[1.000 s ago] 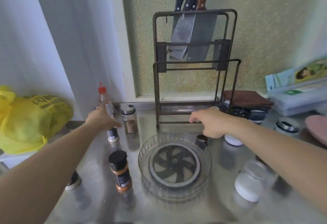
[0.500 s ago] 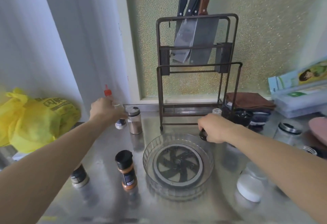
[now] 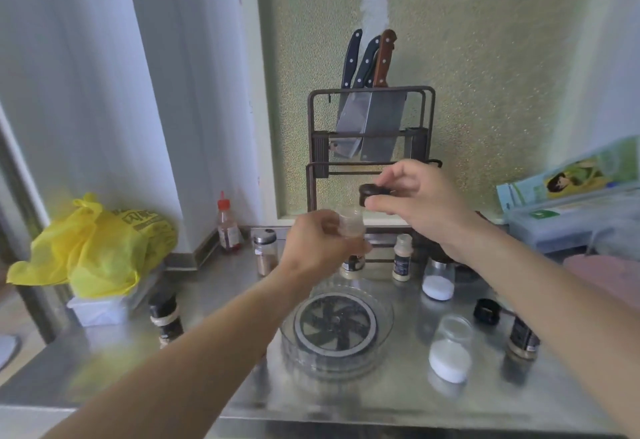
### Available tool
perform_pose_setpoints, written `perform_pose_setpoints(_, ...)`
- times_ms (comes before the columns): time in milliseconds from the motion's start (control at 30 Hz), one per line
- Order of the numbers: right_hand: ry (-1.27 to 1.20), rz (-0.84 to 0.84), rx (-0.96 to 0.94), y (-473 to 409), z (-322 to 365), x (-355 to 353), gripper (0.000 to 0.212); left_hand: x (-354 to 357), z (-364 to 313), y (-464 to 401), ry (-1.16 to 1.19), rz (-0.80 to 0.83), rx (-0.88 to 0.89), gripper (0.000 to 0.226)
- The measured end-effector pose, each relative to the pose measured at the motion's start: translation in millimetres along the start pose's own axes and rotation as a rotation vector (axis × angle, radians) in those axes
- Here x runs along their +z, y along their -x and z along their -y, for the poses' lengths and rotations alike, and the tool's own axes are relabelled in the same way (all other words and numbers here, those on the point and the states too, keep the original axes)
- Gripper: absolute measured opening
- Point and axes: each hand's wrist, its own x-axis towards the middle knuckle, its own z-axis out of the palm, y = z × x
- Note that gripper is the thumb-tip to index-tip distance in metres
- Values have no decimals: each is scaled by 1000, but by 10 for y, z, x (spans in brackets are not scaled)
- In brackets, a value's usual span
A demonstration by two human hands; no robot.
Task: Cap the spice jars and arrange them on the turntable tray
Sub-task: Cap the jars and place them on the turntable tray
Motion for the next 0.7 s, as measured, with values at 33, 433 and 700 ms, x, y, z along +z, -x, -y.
perform_pose_setpoints(33,12,27,0,76,15,-70,32,117,15,103,51,19,2,32)
perform_pose_setpoints(433,480,512,-78,603,-328,-586,44,1080,539,989,339,-30,-14,40)
perform_pose_setpoints(700,698,564,-119,659,-345,-450,34,1120,673,1069,401,-37,57,33)
